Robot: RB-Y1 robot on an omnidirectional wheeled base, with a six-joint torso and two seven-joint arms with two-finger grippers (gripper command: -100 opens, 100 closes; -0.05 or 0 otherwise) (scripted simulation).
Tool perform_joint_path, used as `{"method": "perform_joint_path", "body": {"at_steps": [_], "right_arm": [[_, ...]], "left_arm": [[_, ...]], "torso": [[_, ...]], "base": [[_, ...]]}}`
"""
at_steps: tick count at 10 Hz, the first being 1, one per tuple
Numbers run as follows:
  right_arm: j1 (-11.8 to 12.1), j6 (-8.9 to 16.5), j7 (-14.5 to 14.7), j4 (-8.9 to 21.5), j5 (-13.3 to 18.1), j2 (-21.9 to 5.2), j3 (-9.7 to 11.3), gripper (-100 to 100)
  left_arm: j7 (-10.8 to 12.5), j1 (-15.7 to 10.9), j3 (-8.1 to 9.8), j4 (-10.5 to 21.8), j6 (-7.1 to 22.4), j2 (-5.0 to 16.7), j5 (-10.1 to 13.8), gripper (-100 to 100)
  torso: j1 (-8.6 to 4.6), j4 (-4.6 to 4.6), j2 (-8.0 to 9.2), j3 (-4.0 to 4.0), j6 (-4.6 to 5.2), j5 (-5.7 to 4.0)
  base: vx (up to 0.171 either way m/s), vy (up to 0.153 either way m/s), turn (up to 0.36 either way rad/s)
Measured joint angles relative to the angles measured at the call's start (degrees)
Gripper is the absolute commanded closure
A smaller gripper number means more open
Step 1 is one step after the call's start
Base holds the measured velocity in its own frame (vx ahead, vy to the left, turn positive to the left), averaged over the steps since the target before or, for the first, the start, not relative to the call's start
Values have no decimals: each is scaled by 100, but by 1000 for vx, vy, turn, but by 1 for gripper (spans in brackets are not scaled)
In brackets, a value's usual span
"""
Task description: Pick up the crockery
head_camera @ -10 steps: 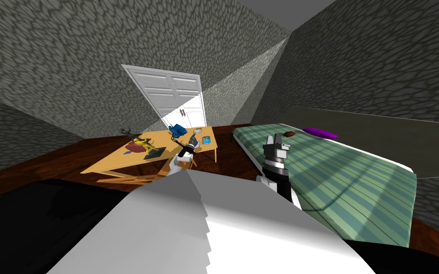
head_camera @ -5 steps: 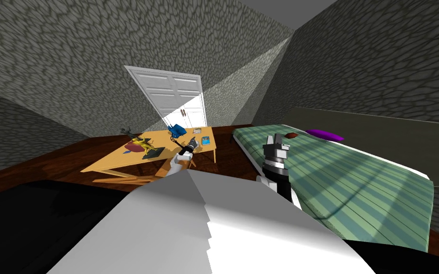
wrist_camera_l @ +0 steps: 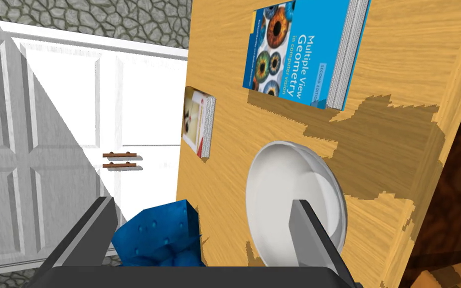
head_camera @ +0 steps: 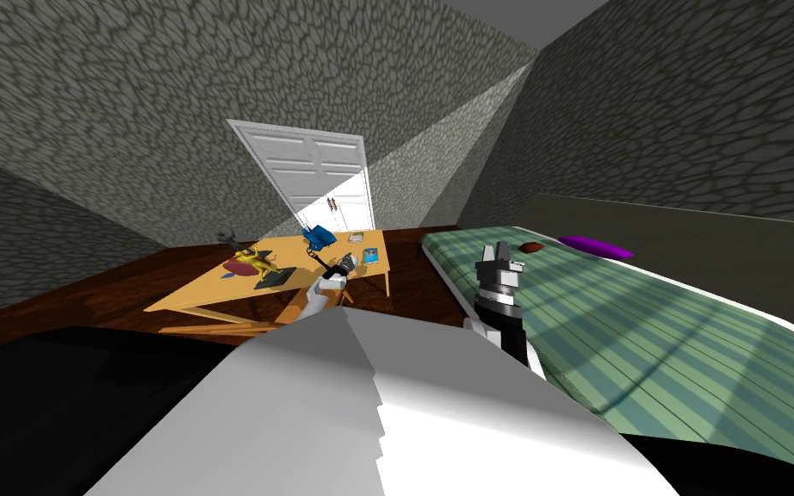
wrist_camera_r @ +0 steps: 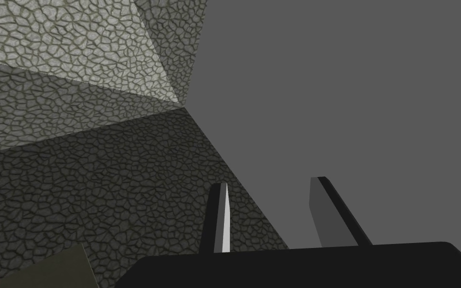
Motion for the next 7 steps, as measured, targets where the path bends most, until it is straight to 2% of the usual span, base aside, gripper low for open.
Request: {"method": "perform_joint_path", "body": {"at_steps": [1, 3, 5, 7], "right_arm": [[0, 0, 0, 0, 0, 0, 0, 0], [0, 0, 0, 0, 0, 0, 0, 0], [0, 0, 0, 0, 0, 0, 0, 0], [1, 0, 0, 0, 0, 0, 0, 0]], "left_arm": [[3, -54, 26, 184, 125, 128, 124, -100], [-12, -190, 94, 493, 348, 220, 222, -100], [-26, -251, 195, 622, 651, 245, 248, -100], [-54, -338, 288, 914, 938, 322, 328, -100]], "torso": [[-1, 0, -2, -1, -1, 0], [5, -1, -6, -3, -1, 1], [2, -1, -9, -5, 0, 1], [5, -4, -18, -11, 0, 2]], "base": [[51, -31, 24], [68, -22, 22], [99, -24, 35], [94, -31, 12]]}}
